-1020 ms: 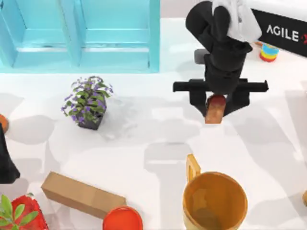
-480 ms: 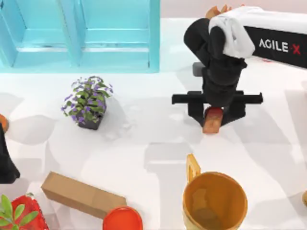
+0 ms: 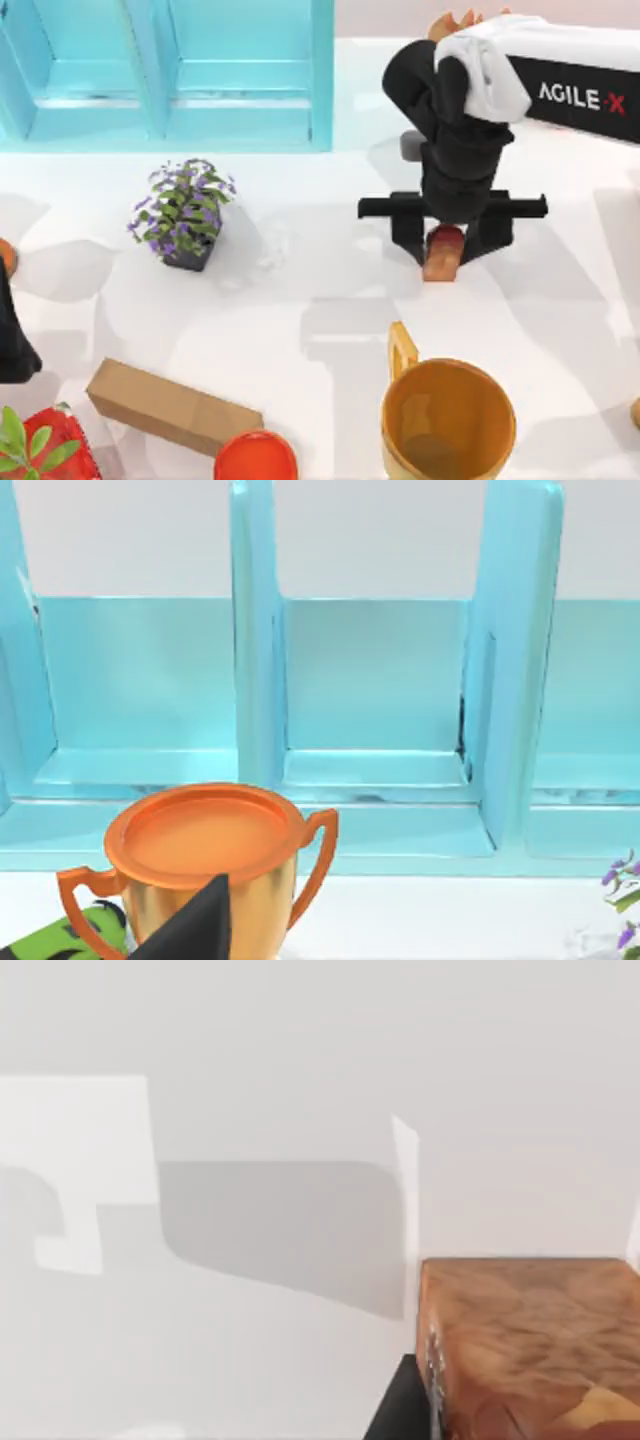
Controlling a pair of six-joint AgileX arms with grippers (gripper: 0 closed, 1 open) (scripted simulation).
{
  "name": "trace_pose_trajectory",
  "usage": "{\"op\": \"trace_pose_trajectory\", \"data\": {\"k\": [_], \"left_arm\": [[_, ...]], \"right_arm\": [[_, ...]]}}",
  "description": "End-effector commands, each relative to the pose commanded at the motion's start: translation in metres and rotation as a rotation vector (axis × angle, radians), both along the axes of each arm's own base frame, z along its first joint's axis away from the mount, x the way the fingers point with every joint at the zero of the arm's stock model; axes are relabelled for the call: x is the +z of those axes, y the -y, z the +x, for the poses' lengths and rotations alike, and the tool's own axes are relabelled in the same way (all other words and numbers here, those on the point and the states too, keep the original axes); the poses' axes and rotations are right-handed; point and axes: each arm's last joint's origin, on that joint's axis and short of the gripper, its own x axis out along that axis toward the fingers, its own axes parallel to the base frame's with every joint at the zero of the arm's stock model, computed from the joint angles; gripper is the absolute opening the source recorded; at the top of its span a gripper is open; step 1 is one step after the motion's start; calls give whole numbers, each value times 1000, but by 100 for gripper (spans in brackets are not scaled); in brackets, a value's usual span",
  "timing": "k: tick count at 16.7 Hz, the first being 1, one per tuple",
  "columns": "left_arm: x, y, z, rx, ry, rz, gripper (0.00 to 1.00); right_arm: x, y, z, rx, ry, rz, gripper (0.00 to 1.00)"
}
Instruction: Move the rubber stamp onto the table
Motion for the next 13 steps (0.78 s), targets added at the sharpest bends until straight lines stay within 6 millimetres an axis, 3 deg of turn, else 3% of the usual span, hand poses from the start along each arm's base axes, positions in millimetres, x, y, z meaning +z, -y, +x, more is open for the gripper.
{"op": "trace_pose_trajectory", "data": {"k": [5,13], "left_arm": [[0,0,0,0,0,0,100],[0,0,0,0,0,0,100]], "right_arm": [[0,0,0,0,0,0,98],[0,0,0,0,0,0,100]]}}
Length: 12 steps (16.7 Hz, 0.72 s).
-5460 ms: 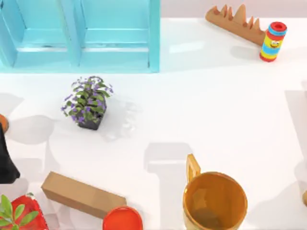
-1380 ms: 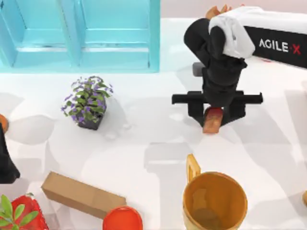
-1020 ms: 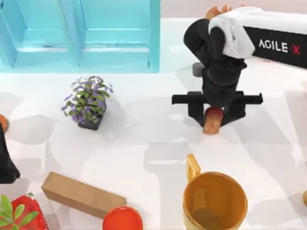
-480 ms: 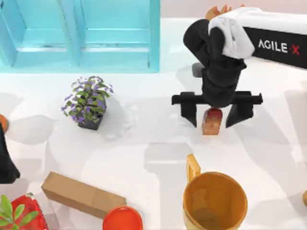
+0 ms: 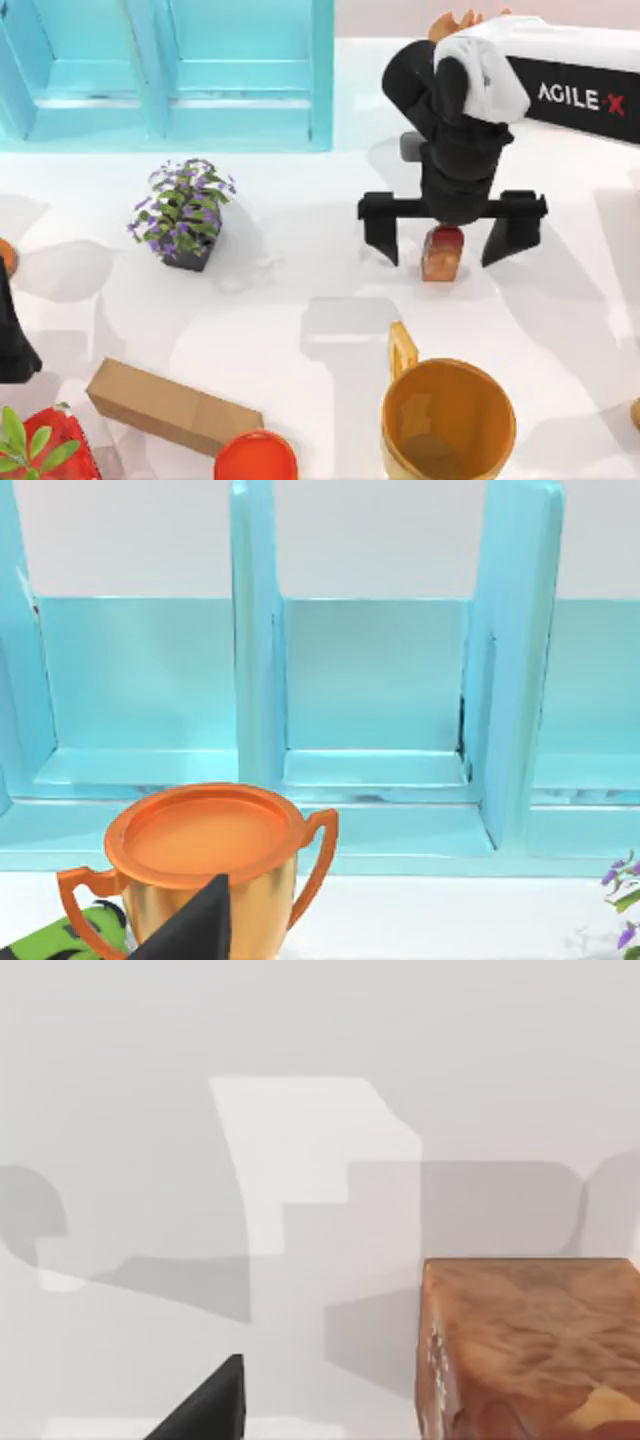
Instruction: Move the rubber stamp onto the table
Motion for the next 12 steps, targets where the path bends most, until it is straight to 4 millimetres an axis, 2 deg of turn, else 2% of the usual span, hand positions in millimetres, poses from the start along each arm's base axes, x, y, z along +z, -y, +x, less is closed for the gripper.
{"op": "trace_pose_trajectory", "data": {"k": [3,5,12], "left_arm": [[0,0,0,0,0,0,100],[0,0,0,0,0,0,100],[0,0,0,0,0,0,100]], "right_arm": [[4,0,1,-2,2,1,100],[16,-2,5,-2,5,4,100],[92,-5,11,-4,2,2,100]]}}
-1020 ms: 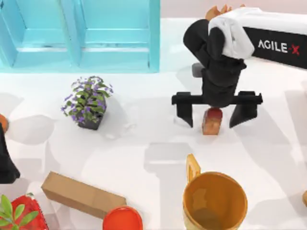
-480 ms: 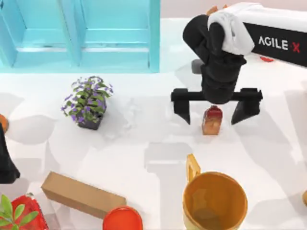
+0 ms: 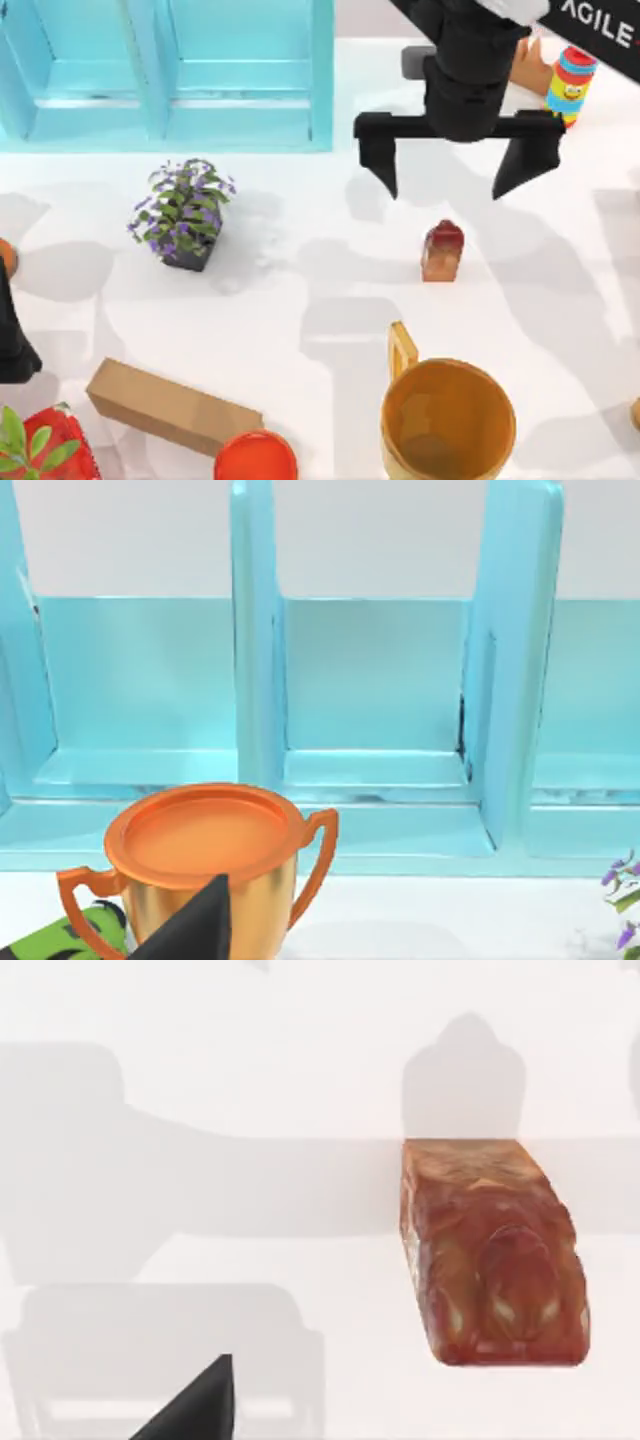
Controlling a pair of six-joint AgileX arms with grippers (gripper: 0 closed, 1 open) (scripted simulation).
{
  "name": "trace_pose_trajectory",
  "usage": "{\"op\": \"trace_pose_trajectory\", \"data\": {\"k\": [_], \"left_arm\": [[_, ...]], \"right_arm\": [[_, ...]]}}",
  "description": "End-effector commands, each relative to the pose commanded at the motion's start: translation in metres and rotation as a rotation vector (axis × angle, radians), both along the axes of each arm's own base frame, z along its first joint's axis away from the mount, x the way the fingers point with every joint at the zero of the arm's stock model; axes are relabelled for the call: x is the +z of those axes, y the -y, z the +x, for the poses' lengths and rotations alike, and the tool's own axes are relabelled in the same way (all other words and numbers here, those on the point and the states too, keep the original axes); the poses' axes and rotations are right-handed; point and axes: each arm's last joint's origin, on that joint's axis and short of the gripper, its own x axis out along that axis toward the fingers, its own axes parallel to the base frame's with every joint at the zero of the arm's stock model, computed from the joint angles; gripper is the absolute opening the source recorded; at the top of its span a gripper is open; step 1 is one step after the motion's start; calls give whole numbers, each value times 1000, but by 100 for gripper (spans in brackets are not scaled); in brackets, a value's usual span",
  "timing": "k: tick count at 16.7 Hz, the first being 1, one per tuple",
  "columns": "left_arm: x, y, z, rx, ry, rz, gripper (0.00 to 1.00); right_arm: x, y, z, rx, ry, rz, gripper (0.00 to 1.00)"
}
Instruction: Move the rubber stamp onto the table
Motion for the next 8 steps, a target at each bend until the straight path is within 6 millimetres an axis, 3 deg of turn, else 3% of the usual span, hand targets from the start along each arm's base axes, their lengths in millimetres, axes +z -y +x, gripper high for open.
{"op": "trace_pose_trajectory", "data": {"k": [5,8], "left_arm": [[0,0,0,0,0,0,100],[0,0,0,0,0,0,100]], "right_arm": [[49,5,-8,1,-2,-2,100],[58,6,-11,2,-2,-2,100]]}}
